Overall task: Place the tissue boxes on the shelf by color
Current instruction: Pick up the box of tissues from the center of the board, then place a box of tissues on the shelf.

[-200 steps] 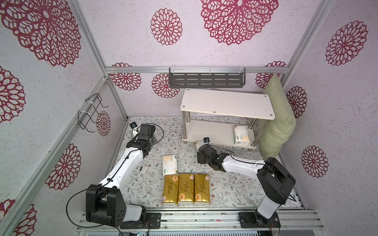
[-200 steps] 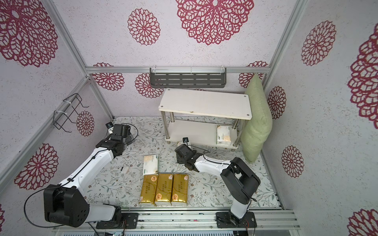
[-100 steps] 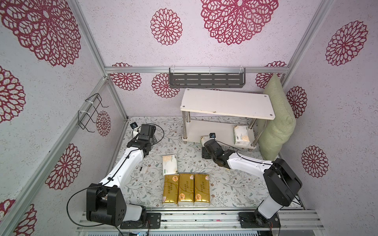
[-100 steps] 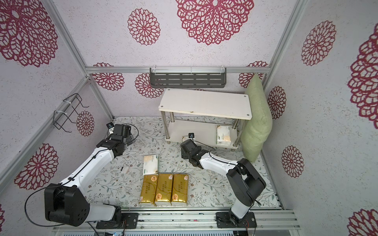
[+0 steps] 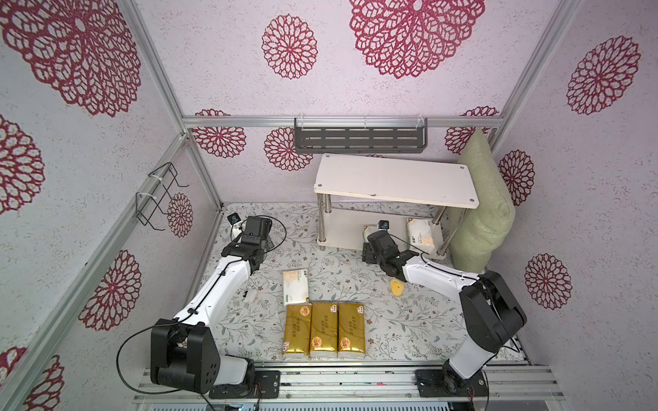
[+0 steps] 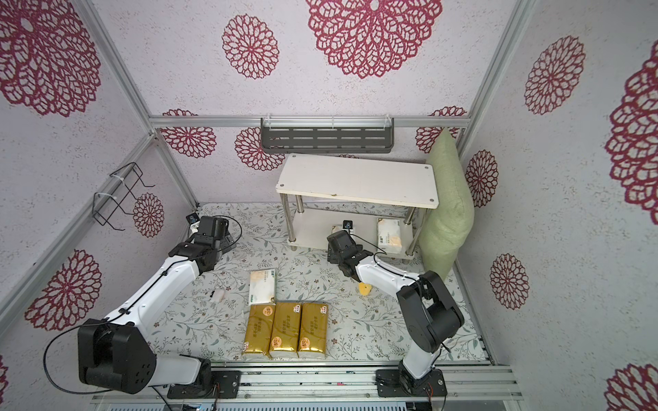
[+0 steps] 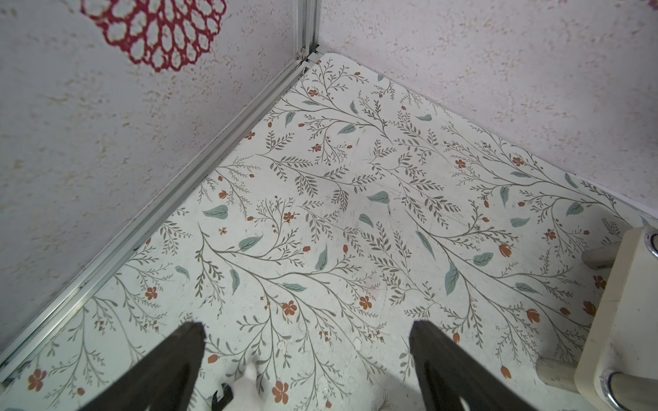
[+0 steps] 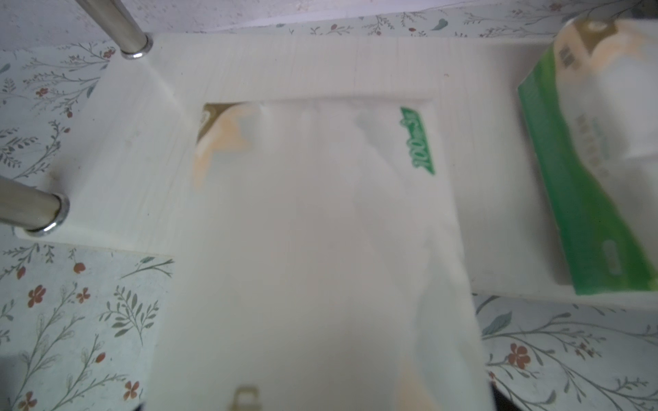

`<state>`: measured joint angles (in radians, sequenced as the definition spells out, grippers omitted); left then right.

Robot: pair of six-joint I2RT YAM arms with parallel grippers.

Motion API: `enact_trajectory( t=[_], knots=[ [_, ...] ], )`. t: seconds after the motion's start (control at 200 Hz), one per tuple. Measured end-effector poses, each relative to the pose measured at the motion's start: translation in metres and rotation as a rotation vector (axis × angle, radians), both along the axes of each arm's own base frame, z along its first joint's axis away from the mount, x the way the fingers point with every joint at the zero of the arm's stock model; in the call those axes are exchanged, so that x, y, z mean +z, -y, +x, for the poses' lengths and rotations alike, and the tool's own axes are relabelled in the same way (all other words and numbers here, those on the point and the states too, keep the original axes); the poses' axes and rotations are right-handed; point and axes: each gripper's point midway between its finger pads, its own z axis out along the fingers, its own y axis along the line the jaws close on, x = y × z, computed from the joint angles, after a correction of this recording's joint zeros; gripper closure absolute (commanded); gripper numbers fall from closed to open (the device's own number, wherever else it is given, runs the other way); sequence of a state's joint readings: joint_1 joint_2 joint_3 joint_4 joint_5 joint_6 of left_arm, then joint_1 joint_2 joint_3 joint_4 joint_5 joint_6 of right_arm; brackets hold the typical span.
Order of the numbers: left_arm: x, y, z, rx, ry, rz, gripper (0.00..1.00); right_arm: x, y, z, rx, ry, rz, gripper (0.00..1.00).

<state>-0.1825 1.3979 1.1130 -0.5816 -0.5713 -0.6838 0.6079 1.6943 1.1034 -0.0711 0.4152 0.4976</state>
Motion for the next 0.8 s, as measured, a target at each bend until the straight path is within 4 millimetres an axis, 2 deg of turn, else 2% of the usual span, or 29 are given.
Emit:
enact_trajectory(
  t=[0.12, 0.35, 0.62, 0.8],
  knots=[
    [-0.001, 0.001, 0.000, -0.001, -0.003, 0.000, 0.03, -0.002, 0.002, 0.011, -0.019, 0.002, 0.003, 0.23],
    [-0.003, 0.001, 0.001, -0.003, -0.007, 0.001, 0.03, -0.018, 0.006, 0.024, -0.052, -0.021, -0.003, 0.23],
    [-0.005, 0.002, 0.001, -0.005, -0.014, 0.003, 0.03, -0.017, 0.009, 0.040, -0.076, -0.010, 0.000, 0.23],
    [-0.005, 0.002, 0.001, -0.005, -0.014, 0.003, 0.03, -0.025, 0.013, 0.050, -0.095, -0.017, -0.013, 0.23]
  ],
)
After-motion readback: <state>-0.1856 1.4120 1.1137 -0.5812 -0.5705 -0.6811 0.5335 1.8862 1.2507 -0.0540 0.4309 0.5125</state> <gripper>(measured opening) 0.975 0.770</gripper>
